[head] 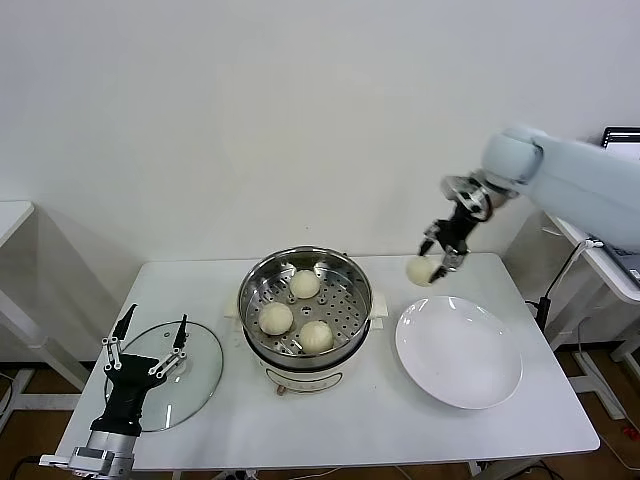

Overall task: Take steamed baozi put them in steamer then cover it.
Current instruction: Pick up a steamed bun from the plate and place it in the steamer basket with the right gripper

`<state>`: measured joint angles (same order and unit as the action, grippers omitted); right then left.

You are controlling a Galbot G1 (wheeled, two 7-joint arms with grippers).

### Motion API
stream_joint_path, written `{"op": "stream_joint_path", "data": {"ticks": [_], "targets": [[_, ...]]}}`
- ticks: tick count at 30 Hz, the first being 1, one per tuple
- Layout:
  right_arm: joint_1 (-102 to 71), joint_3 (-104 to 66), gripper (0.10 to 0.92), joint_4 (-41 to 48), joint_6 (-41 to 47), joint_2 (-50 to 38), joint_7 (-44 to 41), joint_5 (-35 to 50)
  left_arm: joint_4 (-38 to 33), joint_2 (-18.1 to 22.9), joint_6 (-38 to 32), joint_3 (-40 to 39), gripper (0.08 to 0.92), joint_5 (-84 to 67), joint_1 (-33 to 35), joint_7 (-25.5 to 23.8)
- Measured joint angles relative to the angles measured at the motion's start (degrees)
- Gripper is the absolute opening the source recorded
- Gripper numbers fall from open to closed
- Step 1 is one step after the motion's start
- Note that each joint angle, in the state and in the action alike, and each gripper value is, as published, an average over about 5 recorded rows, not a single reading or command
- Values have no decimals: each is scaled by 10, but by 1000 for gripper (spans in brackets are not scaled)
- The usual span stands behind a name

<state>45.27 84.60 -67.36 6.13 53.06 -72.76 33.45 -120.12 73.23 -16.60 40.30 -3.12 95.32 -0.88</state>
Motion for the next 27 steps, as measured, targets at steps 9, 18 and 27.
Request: {"op": "stream_joint_path", "data": {"ticks": [9,18,27], "targets": [[25,42,636,-11,22,89,17,41,4,1,-2,-3,823,0,-5,1],[0,62,636,11,34,159,45,48,9,0,-2,0,823,-1,-7,1],[-30,77,636,42,38,206,61,44,11,-2,-2,0,823,-4,-8,2]]}}
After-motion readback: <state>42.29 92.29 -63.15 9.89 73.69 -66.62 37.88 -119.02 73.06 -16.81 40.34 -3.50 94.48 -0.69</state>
